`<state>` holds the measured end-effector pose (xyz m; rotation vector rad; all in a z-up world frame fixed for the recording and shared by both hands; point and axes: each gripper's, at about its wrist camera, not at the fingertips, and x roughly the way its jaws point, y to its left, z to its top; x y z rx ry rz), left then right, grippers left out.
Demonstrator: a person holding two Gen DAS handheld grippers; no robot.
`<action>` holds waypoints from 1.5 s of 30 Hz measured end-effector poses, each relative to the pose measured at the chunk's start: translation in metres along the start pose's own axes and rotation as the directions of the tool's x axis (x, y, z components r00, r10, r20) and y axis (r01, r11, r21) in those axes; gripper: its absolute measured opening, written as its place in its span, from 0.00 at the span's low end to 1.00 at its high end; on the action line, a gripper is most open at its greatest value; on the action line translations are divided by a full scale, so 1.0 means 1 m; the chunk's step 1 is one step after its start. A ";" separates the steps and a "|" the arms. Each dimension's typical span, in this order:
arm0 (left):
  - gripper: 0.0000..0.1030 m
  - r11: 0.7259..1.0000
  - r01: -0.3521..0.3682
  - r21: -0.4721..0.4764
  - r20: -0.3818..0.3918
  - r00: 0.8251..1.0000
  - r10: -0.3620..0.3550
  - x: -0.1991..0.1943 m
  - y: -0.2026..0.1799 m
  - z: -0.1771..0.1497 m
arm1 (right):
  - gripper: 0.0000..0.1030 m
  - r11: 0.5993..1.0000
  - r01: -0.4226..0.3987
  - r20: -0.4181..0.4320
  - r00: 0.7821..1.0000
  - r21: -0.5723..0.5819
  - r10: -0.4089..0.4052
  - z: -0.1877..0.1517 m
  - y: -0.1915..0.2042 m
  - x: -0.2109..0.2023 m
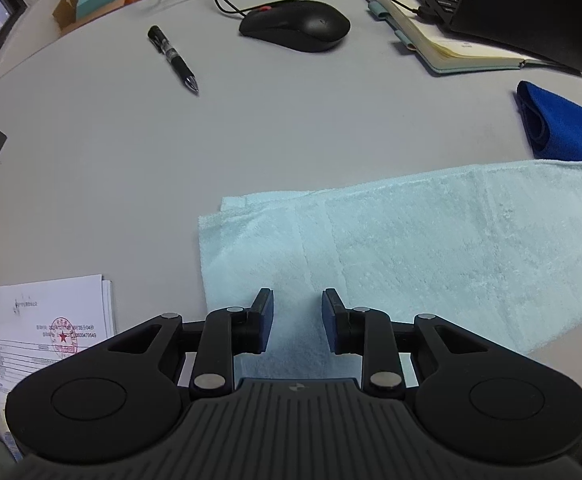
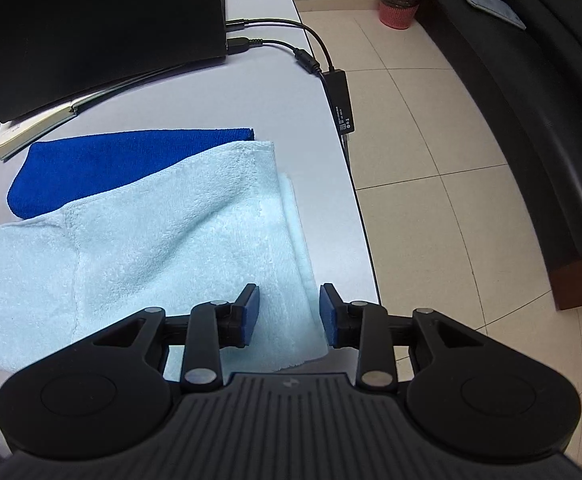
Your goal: Fold towel
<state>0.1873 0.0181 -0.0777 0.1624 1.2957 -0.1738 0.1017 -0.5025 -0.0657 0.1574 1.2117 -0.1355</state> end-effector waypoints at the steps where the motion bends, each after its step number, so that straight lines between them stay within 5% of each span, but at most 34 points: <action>1: 0.29 1.000 0.002 0.005 -0.006 1.000 -0.002 0.002 -0.001 -0.001 | 0.34 1.000 -0.007 0.000 1.000 -0.003 0.007 0.000 0.000 0.000; 3: 0.29 1.000 0.002 0.008 -0.015 1.000 -0.002 0.005 -0.002 -0.002 | 0.31 1.000 -0.020 -0.001 1.000 -0.008 0.020 0.001 -0.001 0.001; 7: 0.29 1.000 0.003 0.005 -0.023 1.000 -0.003 0.008 -0.003 -0.003 | 0.09 0.999 -0.044 -0.002 0.999 -0.015 0.044 0.002 -0.003 0.002; 19: 0.31 1.000 0.010 0.014 -0.029 1.000 -0.009 0.009 -0.001 0.001 | 0.04 0.999 -0.034 0.029 0.999 0.042 0.033 -0.016 -0.016 -0.021; 27: 0.32 1.000 0.011 0.007 -0.024 1.000 -0.011 0.004 0.002 0.004 | 0.13 0.999 0.008 0.020 1.000 0.048 -0.009 -0.020 -0.015 -0.013; 30: 0.33 1.000 0.012 -0.009 -0.009 1.000 -0.012 -0.002 0.002 0.004 | 0.31 0.999 0.022 0.028 0.999 0.049 -0.024 -0.020 -0.015 -0.015; 45: 0.41 0.991 -0.024 -0.131 0.025 0.999 0.028 -0.027 0.022 -0.021 | 0.42 0.993 0.027 0.011 1.000 0.116 -0.029 -0.036 -0.026 -0.013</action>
